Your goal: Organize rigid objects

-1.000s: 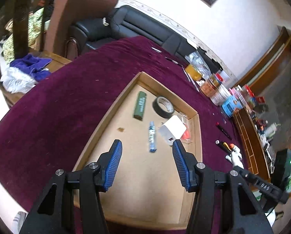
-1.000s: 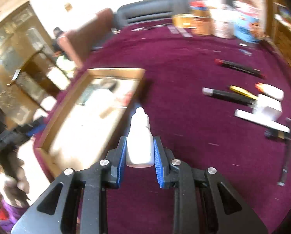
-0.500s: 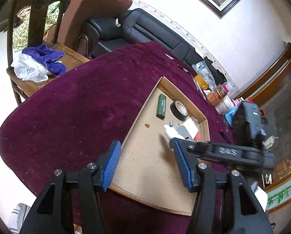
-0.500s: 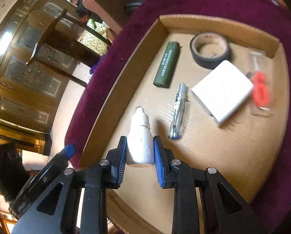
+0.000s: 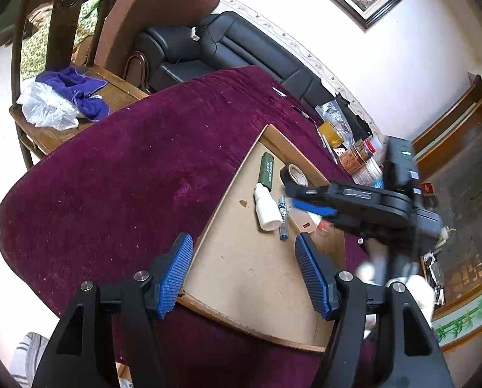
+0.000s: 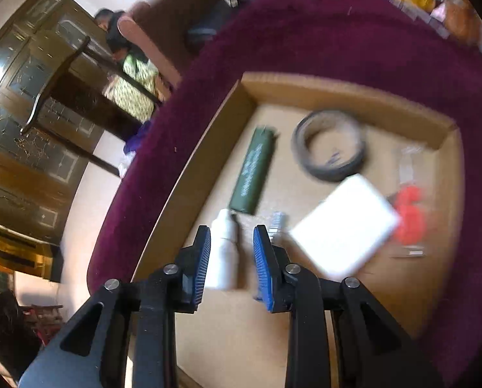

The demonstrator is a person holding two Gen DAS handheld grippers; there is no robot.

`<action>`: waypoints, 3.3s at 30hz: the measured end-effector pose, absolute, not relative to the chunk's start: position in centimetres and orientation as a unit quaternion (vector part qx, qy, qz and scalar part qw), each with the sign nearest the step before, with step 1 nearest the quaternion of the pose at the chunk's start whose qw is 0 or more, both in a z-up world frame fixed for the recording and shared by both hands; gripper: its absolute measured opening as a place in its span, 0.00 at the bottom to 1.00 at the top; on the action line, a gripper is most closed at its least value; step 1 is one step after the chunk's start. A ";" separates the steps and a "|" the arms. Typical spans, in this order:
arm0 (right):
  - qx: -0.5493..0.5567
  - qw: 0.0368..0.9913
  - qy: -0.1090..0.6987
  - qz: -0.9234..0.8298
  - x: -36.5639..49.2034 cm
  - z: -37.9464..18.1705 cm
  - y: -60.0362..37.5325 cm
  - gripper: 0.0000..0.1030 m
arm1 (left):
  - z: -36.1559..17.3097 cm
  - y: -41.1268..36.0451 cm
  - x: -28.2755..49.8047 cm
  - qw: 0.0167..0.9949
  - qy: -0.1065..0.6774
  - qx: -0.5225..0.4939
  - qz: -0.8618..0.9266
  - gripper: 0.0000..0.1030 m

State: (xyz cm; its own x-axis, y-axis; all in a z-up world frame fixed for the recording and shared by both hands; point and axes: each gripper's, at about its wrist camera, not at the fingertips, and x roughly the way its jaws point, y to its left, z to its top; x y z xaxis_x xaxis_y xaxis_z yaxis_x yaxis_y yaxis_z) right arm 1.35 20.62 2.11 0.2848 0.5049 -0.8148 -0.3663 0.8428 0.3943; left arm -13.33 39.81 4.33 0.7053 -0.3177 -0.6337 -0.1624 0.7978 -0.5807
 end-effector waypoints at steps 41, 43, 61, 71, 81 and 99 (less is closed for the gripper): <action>0.155 0.842 0.452 0.251 -5.4 3.2 -9.9 0.84 | 6.7 19.5 -14.5 0.844 0.455 -0.182 -0.219 0.64; 0.156 0.867 0.433 0.192 -5.8 3.4 -11.7 0.84 | 6.4 18.9 -14.3 0.840 0.463 -0.176 -0.223 0.64; 0.311 0.891 0.324 -0.066 -6.8 -0.3 -26.7 0.84 | 5.4 10.4 -11.2 0.839 0.501 -0.050 -0.206 0.64; 0.361 0.880 0.305 -0.034 -7.5 -1.1 -28.3 0.85 | 4.3 3.6 -4.0 0.850 0.490 0.021 -0.192 0.63; 0.376 0.877 0.299 -0.020 -7.5 -1.3 -28.6 0.87 | 2.7 -0.7 -1.6 0.862 0.458 0.111 -0.189 0.63; 0.370 0.880 0.299 -0.021 -7.2 -1.2 -28.3 0.89 | 7.9 5.7 -6.8 0.879 0.422 -0.005 -0.224 0.18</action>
